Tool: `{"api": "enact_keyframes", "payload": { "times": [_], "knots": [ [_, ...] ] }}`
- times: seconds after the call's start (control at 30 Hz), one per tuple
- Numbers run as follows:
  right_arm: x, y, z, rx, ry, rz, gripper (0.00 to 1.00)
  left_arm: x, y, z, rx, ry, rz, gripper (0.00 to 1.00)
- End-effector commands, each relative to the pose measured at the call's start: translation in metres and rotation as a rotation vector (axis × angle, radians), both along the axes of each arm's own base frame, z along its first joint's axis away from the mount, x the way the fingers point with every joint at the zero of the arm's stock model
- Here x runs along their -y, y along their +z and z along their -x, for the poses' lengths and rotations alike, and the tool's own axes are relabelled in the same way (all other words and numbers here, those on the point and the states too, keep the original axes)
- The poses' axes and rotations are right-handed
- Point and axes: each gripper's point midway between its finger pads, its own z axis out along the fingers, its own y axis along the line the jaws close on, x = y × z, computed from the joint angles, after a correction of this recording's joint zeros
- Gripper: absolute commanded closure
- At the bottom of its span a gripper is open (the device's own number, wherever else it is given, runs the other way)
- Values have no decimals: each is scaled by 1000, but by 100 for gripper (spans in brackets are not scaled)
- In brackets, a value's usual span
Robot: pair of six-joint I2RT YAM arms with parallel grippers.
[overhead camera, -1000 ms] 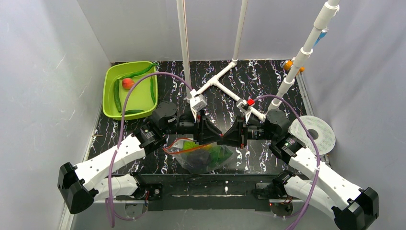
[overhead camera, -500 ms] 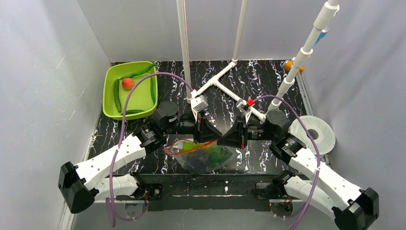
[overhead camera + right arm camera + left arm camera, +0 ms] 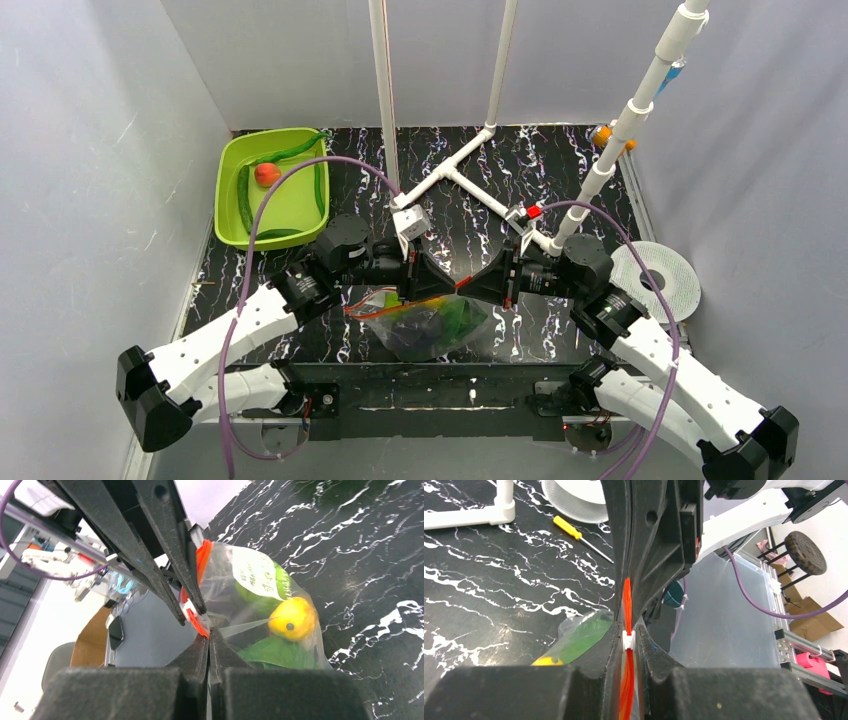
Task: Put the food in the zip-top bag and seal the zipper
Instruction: Zip the zipper food storage bag at the center of the board.
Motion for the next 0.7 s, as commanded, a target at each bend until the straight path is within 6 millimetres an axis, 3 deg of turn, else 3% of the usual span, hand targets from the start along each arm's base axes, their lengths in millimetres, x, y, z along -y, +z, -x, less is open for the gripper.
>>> {"api": "enact_keyframes", "payload": {
  "times": [0.0,0.27,0.67],
  "knots": [
    [12,29,-26,56,-205,-66,99,-21,-13,12,5,-1,-94,100],
    [41,17,-56,27,-483,-31,99,-53,-30,22,38,34,-204,100],
    [70,10,-71,24,-669,23,99,-102,-53,43,64,67,-329,100]
  ]
}}
